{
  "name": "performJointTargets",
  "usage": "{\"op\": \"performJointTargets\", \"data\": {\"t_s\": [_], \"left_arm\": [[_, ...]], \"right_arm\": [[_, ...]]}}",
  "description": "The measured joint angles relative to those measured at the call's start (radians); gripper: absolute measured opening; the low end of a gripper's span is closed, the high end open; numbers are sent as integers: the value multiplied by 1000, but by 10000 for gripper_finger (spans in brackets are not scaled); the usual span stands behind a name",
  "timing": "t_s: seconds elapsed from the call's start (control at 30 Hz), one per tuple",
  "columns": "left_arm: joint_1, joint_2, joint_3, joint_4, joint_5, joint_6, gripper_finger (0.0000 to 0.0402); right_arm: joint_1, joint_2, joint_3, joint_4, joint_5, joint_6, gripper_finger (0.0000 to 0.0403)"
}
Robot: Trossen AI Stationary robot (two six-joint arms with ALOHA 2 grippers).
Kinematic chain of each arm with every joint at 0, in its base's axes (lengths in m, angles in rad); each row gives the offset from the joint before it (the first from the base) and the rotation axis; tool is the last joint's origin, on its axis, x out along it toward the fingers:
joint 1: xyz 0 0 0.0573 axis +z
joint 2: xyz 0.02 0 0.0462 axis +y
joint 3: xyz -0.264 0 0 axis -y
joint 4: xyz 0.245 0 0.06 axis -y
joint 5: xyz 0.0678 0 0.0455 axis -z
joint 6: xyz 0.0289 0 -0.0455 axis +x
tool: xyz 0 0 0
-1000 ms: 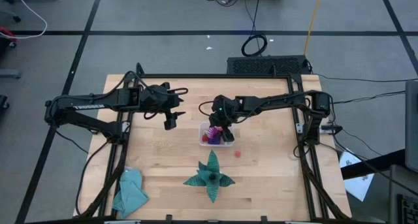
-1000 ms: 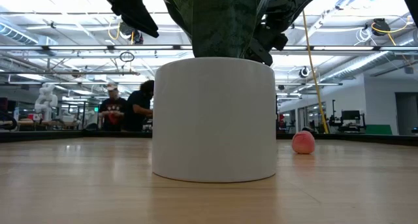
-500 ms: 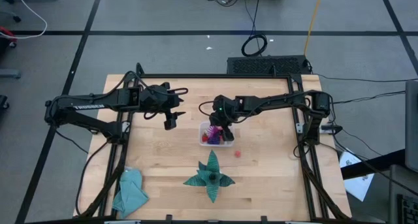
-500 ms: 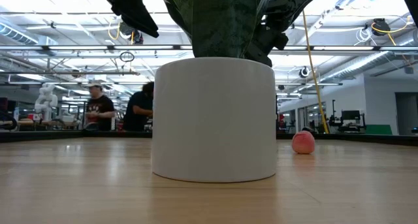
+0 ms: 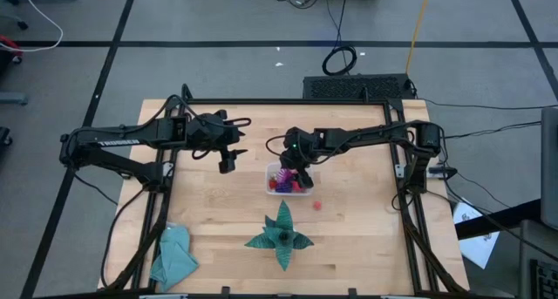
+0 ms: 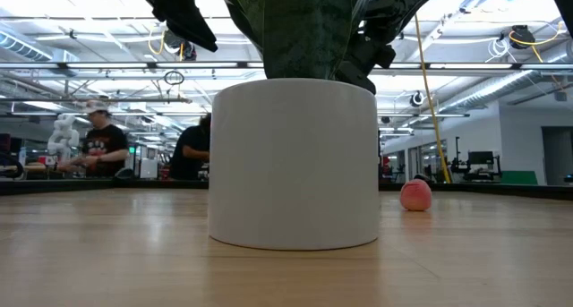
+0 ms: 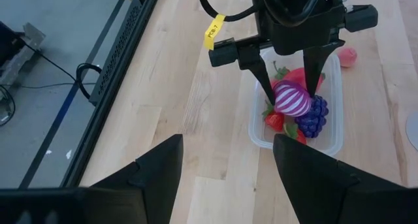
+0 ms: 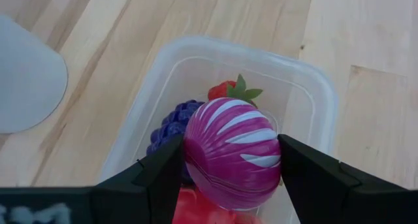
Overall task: Pick and placing Produce into tupperware
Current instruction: Put the purple onion into the transparent bin, then put the pink peach into the transparent bin
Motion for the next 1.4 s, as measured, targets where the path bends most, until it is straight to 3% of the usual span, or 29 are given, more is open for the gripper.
{"op": "performJointTargets", "data": {"t_s": [0.57, 1.13, 1.4], "left_arm": [[0, 0, 0, 0, 1, 1, 244], [0, 0, 0, 0, 2, 6, 244], [-1, 0, 0, -1, 6, 2, 244]], "right_arm": [[0, 0, 0, -4, 0, -25, 293], [0, -10, 0, 18, 7, -34, 295], [0, -74, 0, -11, 82, -38, 295]]}}
